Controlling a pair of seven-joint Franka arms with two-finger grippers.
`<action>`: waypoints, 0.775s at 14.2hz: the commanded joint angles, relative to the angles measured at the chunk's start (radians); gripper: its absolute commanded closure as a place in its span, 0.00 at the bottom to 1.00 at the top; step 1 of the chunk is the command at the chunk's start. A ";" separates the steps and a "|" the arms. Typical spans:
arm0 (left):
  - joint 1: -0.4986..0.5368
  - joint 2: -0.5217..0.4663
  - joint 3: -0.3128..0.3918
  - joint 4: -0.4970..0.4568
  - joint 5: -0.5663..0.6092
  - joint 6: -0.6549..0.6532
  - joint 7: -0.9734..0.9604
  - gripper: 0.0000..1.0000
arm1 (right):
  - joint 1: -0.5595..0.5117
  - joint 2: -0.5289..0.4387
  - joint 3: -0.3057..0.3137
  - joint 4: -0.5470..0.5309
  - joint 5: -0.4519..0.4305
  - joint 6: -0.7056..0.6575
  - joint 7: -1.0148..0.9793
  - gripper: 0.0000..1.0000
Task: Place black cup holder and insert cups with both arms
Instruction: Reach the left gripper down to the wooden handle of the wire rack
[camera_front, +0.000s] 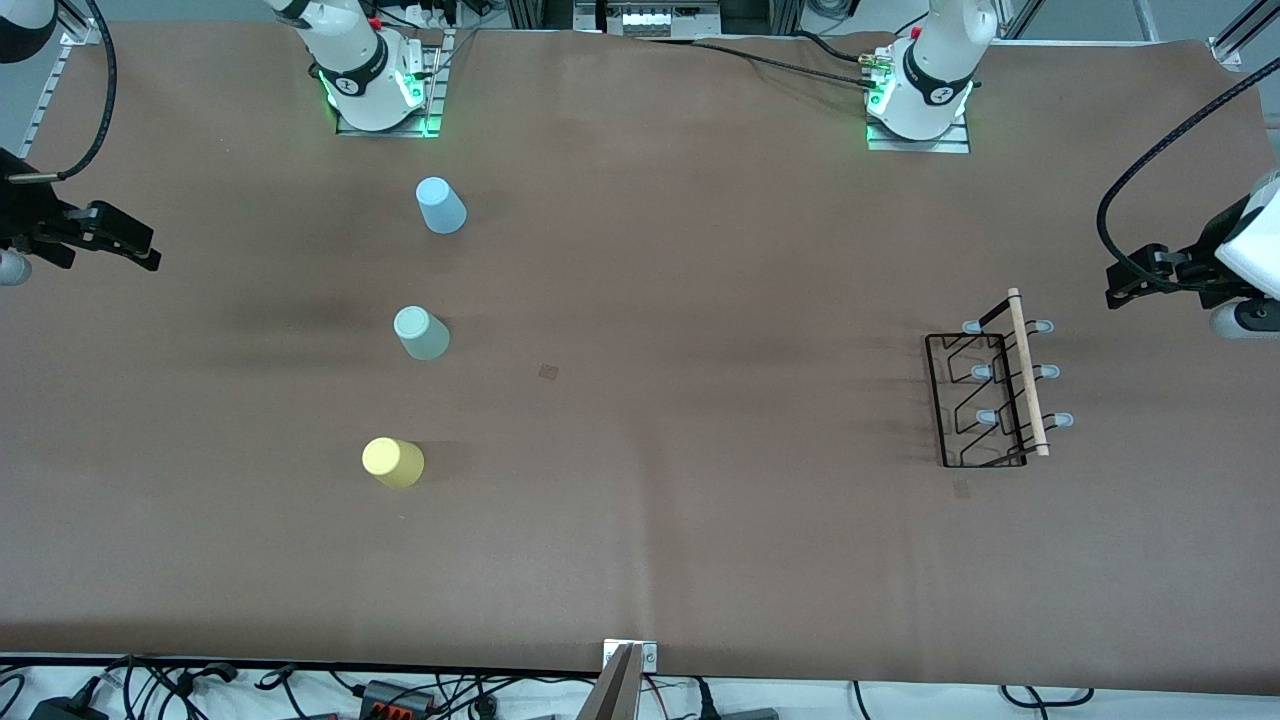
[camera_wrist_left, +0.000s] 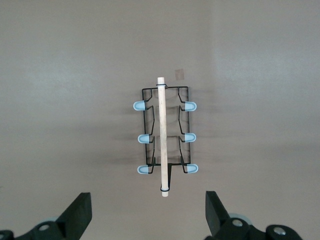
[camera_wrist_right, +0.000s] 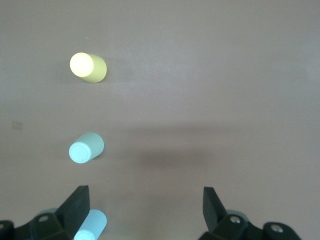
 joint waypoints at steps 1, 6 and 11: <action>0.005 0.004 0.000 0.023 -0.017 -0.020 0.002 0.00 | -0.004 -0.010 -0.001 -0.004 0.007 -0.002 -0.009 0.00; 0.005 0.045 0.000 0.021 -0.019 -0.022 -0.002 0.00 | -0.002 -0.007 -0.001 -0.002 0.007 0.000 -0.009 0.00; 0.020 0.218 0.005 0.024 -0.022 -0.011 0.005 0.00 | -0.002 -0.006 -0.001 -0.004 0.007 0.000 -0.007 0.00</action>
